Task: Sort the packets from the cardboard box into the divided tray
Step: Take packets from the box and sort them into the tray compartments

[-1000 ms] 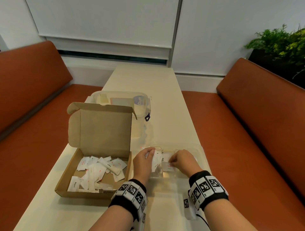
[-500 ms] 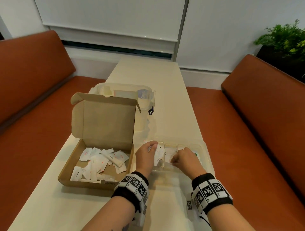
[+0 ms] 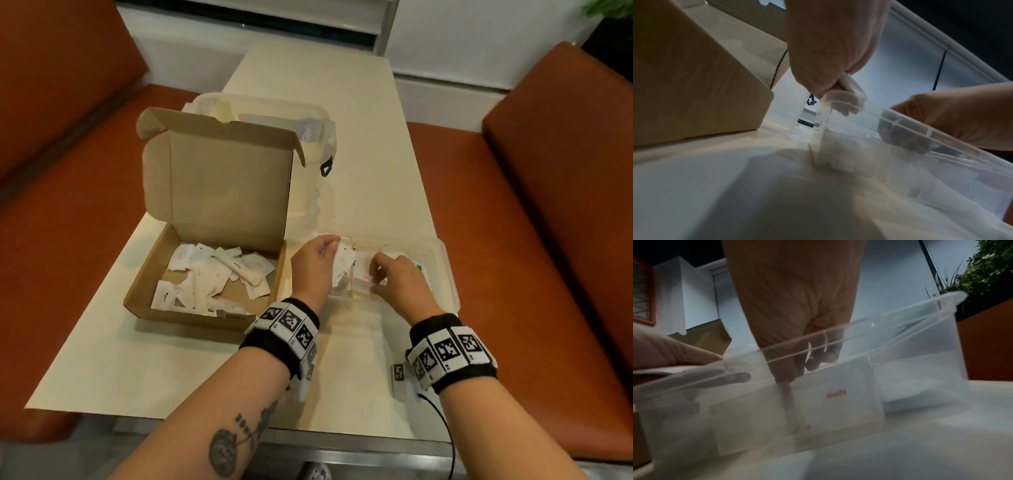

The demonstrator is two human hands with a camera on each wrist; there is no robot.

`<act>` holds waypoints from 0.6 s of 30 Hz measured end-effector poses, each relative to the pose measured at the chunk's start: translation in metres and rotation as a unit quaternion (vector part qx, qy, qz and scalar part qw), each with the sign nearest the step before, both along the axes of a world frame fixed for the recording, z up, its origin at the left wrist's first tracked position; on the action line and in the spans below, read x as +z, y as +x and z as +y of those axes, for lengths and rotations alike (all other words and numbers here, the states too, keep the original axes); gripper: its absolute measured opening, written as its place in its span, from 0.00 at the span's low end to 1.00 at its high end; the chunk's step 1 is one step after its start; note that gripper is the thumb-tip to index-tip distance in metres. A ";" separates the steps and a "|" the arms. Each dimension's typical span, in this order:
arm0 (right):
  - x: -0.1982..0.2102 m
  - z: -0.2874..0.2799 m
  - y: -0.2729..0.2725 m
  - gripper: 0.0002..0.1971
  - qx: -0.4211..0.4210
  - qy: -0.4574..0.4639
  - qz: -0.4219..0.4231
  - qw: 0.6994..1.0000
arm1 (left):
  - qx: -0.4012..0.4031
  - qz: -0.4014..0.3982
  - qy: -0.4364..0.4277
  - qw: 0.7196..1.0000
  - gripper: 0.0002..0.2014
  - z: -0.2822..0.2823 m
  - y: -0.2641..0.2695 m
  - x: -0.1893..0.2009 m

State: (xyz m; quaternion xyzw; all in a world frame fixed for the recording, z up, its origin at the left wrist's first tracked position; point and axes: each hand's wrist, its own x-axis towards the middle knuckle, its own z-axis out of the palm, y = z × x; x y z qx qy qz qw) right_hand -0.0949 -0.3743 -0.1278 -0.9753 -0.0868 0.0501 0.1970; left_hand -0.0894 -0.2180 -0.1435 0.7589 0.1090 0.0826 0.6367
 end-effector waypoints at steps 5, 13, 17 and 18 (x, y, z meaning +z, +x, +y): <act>-0.002 -0.002 0.000 0.04 0.002 -0.015 0.011 1.000 | -0.002 0.003 0.003 1.000 0.09 0.000 0.000 -0.002; -0.002 0.002 0.006 0.09 -0.010 -0.026 -0.038 0.999 | -0.011 0.013 -0.002 1.000 0.10 0.001 -0.001 0.000; -0.003 0.003 0.010 0.05 0.000 -0.046 -0.033 0.998 | -0.014 0.014 -0.004 1.000 0.10 0.002 -0.001 0.000; -0.004 0.003 0.010 0.05 0.001 -0.053 -0.033 0.998 | -0.015 0.014 -0.001 1.000 0.10 0.002 0.000 0.000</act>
